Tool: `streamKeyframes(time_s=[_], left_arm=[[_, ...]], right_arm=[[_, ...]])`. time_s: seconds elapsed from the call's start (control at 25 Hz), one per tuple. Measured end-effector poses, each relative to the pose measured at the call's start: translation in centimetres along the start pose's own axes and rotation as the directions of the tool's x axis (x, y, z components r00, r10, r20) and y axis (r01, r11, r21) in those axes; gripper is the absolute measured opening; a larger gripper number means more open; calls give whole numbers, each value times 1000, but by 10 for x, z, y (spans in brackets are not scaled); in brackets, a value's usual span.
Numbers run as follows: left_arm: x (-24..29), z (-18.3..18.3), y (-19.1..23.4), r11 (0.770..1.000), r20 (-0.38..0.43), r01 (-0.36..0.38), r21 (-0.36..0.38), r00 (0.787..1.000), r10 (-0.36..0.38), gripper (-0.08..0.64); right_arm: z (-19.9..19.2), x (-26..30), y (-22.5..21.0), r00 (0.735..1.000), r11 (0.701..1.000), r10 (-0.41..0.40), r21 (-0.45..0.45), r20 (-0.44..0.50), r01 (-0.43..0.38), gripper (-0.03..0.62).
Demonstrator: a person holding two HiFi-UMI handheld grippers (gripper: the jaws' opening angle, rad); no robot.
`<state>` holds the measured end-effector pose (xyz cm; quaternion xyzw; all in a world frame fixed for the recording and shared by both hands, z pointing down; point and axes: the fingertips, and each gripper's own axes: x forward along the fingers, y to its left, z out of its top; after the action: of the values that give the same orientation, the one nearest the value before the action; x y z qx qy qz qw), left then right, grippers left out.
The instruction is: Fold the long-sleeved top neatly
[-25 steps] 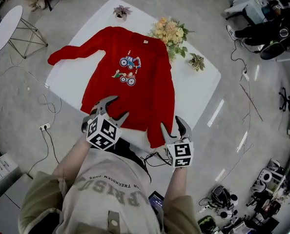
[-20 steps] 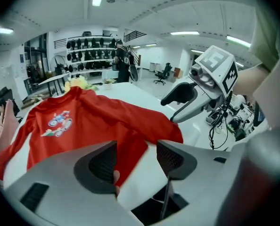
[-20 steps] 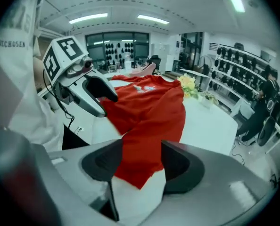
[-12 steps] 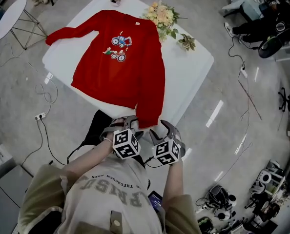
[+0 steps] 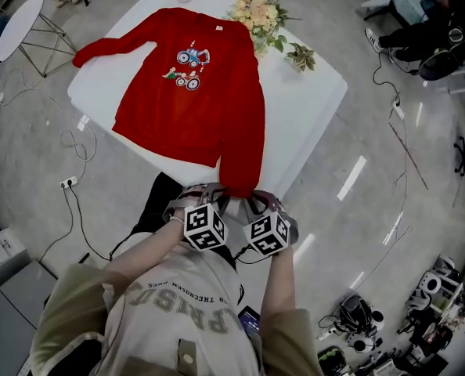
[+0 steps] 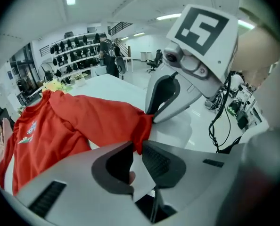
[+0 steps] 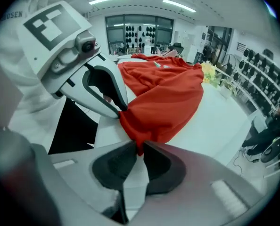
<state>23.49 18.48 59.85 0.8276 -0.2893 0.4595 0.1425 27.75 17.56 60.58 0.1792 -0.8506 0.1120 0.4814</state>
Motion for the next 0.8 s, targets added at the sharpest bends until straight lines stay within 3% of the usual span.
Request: streamKeyframes(time_s=[0.12,0.24,0.36,0.52,0.64,0.8], left_arm=[[-14,16,8,1000,57,15,7,998,-16,38],[-33,51,34,998,139,-20,57,990,12,35],[-58,97,79,986,235,-101,135,970,68,34],[-103,149,145,946,340,-223,236,931,135,34],[-142,150,192,911,360,-292,291,916,178,32],[-183,99,253,894,309,-315,320,926,216,32]], right_arm=[[11,-16,-7,998,996,1,86,71,-7,31],[41,-45,-31,981,987,-67,157,182,39,29],[87,-82,-60,938,973,-157,209,309,94,29],[162,-118,-80,865,965,-226,226,447,135,29],[223,-116,-73,828,973,-205,202,523,113,29],[300,-85,-43,804,989,-105,148,585,21,29]])
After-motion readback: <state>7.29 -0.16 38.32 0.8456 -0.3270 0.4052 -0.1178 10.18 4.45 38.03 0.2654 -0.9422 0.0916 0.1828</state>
